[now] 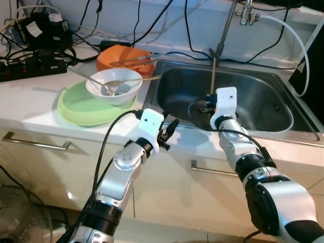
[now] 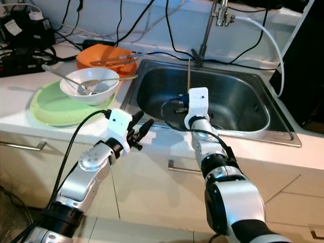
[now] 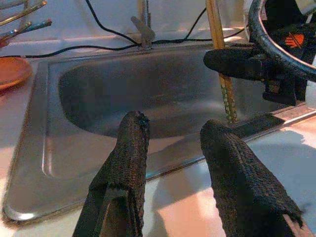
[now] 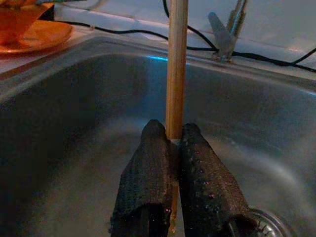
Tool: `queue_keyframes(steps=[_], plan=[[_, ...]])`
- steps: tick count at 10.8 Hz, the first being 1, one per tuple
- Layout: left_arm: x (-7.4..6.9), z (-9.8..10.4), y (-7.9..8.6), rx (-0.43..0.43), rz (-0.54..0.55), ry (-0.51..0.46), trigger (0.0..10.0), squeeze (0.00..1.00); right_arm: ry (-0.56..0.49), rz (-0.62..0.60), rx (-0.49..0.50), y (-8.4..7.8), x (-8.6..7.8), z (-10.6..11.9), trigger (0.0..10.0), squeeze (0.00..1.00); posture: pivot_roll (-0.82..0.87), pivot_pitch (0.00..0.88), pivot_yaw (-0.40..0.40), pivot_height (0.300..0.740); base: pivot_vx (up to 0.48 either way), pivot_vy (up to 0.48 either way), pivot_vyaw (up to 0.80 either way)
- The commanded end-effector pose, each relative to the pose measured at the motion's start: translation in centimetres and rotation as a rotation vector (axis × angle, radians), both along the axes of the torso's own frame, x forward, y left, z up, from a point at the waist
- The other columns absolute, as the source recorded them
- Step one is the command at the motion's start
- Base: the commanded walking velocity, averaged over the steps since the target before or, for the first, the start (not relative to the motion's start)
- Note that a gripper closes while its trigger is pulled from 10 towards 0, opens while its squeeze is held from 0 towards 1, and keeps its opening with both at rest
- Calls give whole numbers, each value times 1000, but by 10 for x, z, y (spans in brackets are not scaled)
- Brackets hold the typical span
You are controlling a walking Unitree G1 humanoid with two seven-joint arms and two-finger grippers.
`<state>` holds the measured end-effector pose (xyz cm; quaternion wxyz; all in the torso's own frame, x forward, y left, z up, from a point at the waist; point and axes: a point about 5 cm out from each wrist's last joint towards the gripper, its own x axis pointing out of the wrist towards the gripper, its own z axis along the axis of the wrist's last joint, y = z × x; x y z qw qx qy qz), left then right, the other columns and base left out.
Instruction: Kitchen organization
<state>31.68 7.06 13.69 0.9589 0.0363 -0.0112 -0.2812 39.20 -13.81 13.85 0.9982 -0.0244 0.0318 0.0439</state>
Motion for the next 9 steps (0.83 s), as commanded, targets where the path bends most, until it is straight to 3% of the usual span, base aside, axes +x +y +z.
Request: queue_keyframes(steps=[1,5,6,8,9], plan=[[-1,-2,-4,7,-15,-3,10000,0,-14,-1,-2,-1,3,7,10000,0,245,0,-85,740,0,0,0],[4,-1,-7,18,-5,-22,10000,0,34,11,-12,-2,2,0,10000,0,253,0,-88,740,0,0,0],[5,-1,-6,19,-2,-26,10000,0,39,9,-7,-2,2,-1,10000,973,256,0,-88,740,0,0,0],[5,-1,-6,21,0,-29,10000,0,44,6,-13,-2,2,-2,10000,941,260,0,-89,740,0,0,0],[5,-1,-5,26,1,-29,10000,0,43,7,-19,-2,2,-1,10000,0,260,0,-88,740,0,0,0]])
